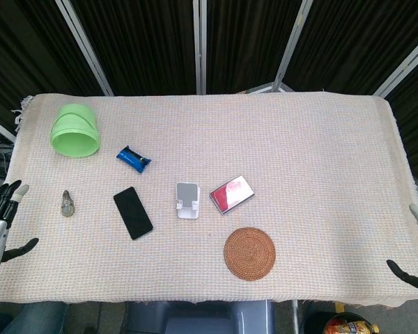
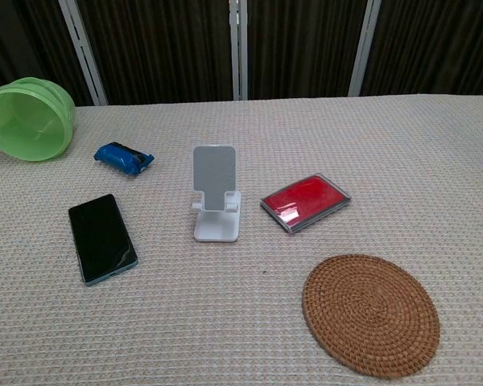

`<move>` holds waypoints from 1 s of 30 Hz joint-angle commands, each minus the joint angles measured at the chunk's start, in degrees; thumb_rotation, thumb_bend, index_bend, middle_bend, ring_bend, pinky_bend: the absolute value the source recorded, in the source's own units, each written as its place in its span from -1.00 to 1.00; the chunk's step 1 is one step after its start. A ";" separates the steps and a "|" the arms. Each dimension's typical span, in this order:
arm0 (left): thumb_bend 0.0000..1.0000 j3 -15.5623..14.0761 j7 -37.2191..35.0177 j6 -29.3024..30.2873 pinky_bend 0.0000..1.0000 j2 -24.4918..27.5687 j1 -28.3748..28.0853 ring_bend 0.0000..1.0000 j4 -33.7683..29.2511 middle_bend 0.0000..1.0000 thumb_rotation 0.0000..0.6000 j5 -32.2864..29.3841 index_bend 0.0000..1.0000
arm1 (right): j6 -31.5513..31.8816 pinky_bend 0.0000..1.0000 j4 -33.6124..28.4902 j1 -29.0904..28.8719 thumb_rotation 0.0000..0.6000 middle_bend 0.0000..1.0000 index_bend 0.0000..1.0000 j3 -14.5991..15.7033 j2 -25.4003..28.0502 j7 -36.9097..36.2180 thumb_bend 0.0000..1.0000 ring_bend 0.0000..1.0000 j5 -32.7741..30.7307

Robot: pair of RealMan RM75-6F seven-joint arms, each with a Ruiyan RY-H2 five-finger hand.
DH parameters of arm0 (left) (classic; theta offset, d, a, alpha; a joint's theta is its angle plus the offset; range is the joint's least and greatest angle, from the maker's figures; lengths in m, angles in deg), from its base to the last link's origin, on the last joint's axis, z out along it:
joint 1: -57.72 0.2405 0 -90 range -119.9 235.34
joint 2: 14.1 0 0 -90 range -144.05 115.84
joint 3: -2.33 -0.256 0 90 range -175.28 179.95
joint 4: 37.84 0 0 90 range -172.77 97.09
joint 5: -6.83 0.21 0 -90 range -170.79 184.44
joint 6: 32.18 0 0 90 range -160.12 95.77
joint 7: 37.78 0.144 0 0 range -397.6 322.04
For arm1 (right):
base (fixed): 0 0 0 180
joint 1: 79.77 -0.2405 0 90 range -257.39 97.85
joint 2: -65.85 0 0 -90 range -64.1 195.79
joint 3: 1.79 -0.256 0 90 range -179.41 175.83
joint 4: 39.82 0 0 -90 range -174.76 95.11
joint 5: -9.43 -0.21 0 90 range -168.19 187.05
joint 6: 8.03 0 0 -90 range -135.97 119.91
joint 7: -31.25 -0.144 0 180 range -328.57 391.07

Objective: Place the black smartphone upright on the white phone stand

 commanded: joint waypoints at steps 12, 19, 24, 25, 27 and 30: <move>-1.00 -0.69 -2.74 -7.83 -1.00 -2.28 -4.95 -1.00 4.73 -1.00 1.00 2.47 -1.00 | -0.68 -1.00 -0.60 -0.33 1.00 -1.00 -1.00 -0.19 0.37 -0.12 -1.00 -1.00 -0.76; -1.00 -0.44 -6.30 -22.65 -1.00 -11.41 -18.68 -1.00 21.75 -1.00 1.00 10.07 -1.00 | -2.10 -1.00 -1.46 -1.41 1.00 -1.00 -1.00 -1.96 -0.81 3.87 -1.00 -1.00 -5.26; -1.00 -2.38 -12.59 -24.84 -0.98 -16.49 -23.97 -0.98 32.51 -1.00 1.00 14.91 -0.82 | -2.74 -1.00 -2.63 -1.82 1.00 -1.00 -1.00 -2.73 -1.77 7.64 -1.00 -1.00 -8.16; -1.00 -2.74 -13.45 -24.87 -0.95 -17.09 -24.54 -0.95 33.89 -0.99 1.00 15.56 -0.77 | -2.75 -1.00 -2.73 -1.87 1.00 -1.00 -1.00 -2.81 -1.93 8.16 -1.00 -1.00 -8.42; -1.00 -4.23 -15.90 -25.22 -0.89 -19.35 -26.88 -0.89 38.88 -0.97 1.00 18.20 -0.71 | -3.15 -1.00 -3.07 -2.06 1.00 -1.00 -1.00 -2.83 -2.50 10.03 -1.00 -1.00 -9.20; -1.00 -6.42 -18.49 -25.85 -0.81 -22.21 -30.08 -0.83 45.34 -0.95 1.00 21.57 -0.68 | -3.65 -1.00 -3.34 -2.49 1.00 -1.00 -1.00 -2.91 -3.44 12.62 -1.00 -1.00 -9.87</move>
